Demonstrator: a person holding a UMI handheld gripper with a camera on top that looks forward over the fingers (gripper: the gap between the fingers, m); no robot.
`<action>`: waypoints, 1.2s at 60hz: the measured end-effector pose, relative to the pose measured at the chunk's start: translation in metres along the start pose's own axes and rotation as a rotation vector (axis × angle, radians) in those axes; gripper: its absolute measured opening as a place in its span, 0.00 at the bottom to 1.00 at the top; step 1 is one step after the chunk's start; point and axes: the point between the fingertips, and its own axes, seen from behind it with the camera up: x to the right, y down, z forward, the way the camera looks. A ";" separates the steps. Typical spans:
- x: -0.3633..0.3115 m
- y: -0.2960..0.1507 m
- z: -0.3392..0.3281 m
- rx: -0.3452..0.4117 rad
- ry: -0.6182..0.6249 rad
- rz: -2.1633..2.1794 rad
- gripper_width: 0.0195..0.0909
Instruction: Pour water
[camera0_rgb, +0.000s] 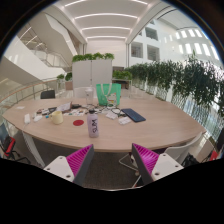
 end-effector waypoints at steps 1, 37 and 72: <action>0.002 0.000 0.000 -0.001 0.004 0.001 0.89; -0.051 0.003 0.076 0.052 -0.053 0.042 0.89; -0.137 -0.011 0.358 0.110 -0.132 0.051 0.57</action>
